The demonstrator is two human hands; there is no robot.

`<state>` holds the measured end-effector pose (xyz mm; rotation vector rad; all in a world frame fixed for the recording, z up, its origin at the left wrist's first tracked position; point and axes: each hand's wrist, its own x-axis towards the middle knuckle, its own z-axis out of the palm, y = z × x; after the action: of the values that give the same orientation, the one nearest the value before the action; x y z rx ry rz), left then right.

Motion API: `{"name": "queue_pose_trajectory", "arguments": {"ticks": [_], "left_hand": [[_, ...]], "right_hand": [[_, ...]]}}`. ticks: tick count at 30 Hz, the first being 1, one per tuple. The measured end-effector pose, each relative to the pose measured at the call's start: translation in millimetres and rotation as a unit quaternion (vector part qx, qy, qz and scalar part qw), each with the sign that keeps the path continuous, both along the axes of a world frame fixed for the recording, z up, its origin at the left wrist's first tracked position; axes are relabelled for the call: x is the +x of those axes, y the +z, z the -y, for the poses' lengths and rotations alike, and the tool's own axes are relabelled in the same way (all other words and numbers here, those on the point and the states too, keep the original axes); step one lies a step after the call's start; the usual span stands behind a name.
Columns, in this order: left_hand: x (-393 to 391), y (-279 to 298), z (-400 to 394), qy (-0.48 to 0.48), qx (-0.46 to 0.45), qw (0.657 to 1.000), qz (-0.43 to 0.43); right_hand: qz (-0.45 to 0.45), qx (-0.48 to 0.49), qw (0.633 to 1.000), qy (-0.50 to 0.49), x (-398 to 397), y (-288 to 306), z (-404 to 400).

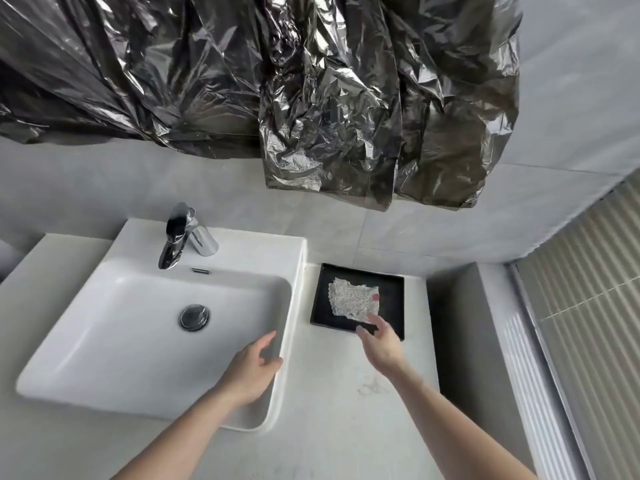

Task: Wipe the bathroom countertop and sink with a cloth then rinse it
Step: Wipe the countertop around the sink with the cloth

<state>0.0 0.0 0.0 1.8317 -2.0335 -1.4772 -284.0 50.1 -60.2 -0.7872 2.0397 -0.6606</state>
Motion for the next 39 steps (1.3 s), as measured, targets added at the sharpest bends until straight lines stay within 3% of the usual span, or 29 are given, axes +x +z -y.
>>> {"name": "queue_pose_trajectory", "arguments": {"ticks": [5,12,19,24,28,32,35,39], "left_hand": [[-11.6,-13.3,11.7,-0.027,0.006,1.000,0.003],[-13.7,-31.7,12.3,0.029,0.011,0.999,-0.012],[-13.1,-46.8,10.6,0.052,0.011,0.998,-0.021],[-17.8,-42.1,7.3,0.061,-0.018,0.998,0.005],[-19.2,-39.6,5.9,0.058,-0.027,0.998,0.017],[-23.0,-37.3,1.1,0.062,-0.050,0.996,0.028],[-23.8,-37.9,-3.9,0.067,-0.061,0.995,0.032],[-22.8,-29.9,-12.2,0.064,-0.091,0.993,0.041]], "right_hand": [[-0.060,0.011,0.998,-0.016,-13.6,-2.9,39.8],[-0.081,0.089,0.987,-0.108,-25.5,-39.8,75.4],[-0.007,0.116,0.975,-0.187,-30.0,-43.1,98.1],[0.066,-0.016,0.982,-0.179,-19.9,-14.4,99.3],[0.171,-0.135,0.957,-0.190,-22.1,25.5,63.0],[0.190,-0.174,0.936,-0.239,-32.1,48.5,-9.0],[0.120,-0.103,0.949,-0.272,-39.8,19.9,-70.4],[-0.032,0.078,0.981,-0.177,-35.0,-29.0,-134.9]]}}
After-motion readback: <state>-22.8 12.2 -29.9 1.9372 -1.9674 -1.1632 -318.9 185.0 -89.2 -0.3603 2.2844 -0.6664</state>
